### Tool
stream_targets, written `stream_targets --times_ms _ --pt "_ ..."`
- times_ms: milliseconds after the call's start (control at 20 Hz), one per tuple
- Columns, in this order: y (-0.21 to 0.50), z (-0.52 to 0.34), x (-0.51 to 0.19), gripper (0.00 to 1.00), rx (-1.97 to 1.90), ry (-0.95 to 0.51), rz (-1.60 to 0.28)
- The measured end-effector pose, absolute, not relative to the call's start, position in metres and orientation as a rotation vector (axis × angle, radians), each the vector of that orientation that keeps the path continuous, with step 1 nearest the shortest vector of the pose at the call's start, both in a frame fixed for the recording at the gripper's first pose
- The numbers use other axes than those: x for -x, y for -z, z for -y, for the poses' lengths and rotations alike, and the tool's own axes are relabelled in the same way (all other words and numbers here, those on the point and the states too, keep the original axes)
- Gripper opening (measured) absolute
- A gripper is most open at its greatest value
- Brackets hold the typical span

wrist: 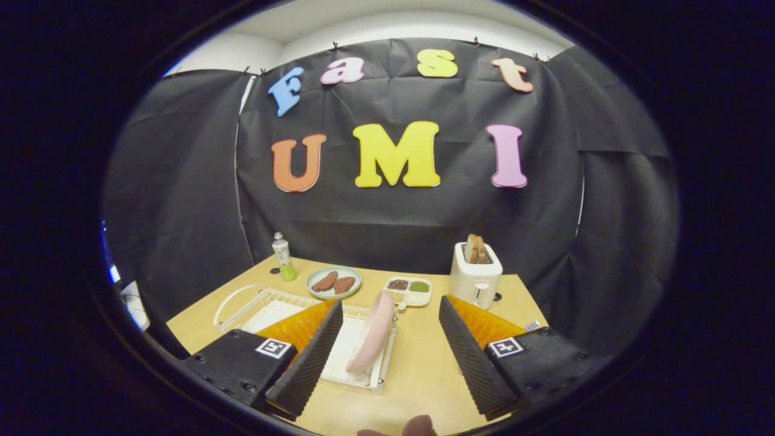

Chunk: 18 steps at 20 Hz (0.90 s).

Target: Take the plate from the dish rack, then take the spoon from the basket and place it into the plate.

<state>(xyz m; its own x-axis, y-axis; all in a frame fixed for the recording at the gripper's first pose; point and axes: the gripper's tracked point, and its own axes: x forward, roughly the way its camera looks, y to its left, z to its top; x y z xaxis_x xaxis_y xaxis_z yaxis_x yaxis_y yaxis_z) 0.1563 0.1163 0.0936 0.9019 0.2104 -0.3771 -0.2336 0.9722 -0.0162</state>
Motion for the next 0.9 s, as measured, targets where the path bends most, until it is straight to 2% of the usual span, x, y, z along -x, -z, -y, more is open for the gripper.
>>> stream_targets --times_ms 300,550,650,900 --pt "-0.036 -0.135 -0.217 1.0 0.075 -0.219 -0.682" --pt "0.011 -0.15 -0.239 0.99 -0.018 -0.213 -0.864" --pt "0.022 -0.159 -0.245 0.95 -0.051 -0.208 -0.908" --pt "0.048 -0.162 -0.246 0.75 -0.082 -0.132 -1.008"
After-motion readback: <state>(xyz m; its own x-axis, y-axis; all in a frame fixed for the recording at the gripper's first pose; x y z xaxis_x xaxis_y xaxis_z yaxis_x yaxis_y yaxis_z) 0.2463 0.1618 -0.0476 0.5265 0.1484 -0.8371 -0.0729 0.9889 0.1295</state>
